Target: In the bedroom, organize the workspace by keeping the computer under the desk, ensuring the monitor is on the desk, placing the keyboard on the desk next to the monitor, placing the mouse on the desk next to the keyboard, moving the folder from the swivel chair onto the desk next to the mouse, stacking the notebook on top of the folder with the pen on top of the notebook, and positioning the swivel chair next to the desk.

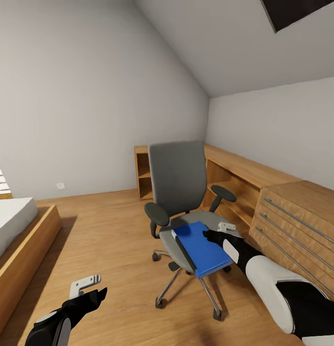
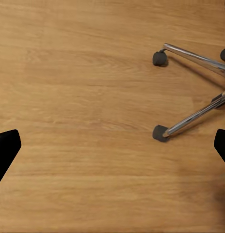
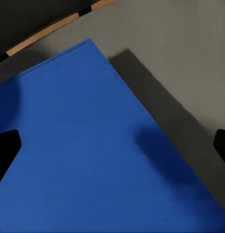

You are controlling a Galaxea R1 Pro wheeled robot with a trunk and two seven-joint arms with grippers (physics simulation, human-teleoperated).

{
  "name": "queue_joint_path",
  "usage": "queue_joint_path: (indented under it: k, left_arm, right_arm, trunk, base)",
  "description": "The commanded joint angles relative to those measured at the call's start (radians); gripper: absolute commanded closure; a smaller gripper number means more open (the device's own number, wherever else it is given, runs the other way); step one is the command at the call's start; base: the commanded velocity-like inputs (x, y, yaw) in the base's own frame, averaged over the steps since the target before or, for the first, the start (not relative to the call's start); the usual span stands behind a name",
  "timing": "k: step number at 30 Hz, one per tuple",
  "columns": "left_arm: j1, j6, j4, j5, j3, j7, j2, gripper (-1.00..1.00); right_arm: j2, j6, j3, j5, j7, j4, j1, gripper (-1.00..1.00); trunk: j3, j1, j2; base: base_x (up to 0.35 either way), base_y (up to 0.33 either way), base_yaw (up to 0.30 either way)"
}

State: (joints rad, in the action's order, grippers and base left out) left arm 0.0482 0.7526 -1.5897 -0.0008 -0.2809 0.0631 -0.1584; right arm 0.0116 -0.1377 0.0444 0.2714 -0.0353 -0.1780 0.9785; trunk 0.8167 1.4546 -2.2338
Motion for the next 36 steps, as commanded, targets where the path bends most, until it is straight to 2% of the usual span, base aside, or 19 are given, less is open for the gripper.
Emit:
queue_joint_path:
  k: [1,13,19,29,36]
  left_arm:
    - [0.001,0.005,-0.001,-0.001,-0.003,0.006,-0.001,-1.00]
    - [0.001,0.005,-0.001,-0.001,-0.003,0.005,-0.001,-1.00]
    - [0.001,0.005,-0.001,-0.001,-0.002,0.004,-0.001,-1.00]
    - [0.001,0.005,-0.001,-0.001,-0.002,0.004,-0.001,-1.00]
    - [0.001,0.005,-0.001,-0.001,-0.002,0.004,-0.001,-1.00]
  right_arm:
    - [0.001,-0.005,0.005,0.008,-0.001,-0.002,0.000,-1.00]
    - [0.003,-0.001,0.004,0.010,-0.004,-0.007,0.000,-1.00]
    - [0.012,-0.011,0.003,0.040,-0.006,-0.033,0.000,-1.00]
    - [0.046,-0.135,0.004,0.112,-0.006,-0.124,-0.007,-1.00]
    - [0.067,-0.195,0.004,0.125,-0.006,-0.265,-0.076,-1.00]
  trunk:
    - [-0.002,-0.004,0.007]
    - [-0.040,-0.050,0.091]
    - [-0.059,-0.073,0.133]
    - [-0.090,-0.111,0.203]
    - [-0.112,-0.138,0.252]
  base:
    - [0.000,0.000,0.000]
    - [0.000,0.000,0.000]
    - [0.000,0.000,0.000]
    - [0.000,0.000,0.000]
    - [0.000,0.000,0.000]
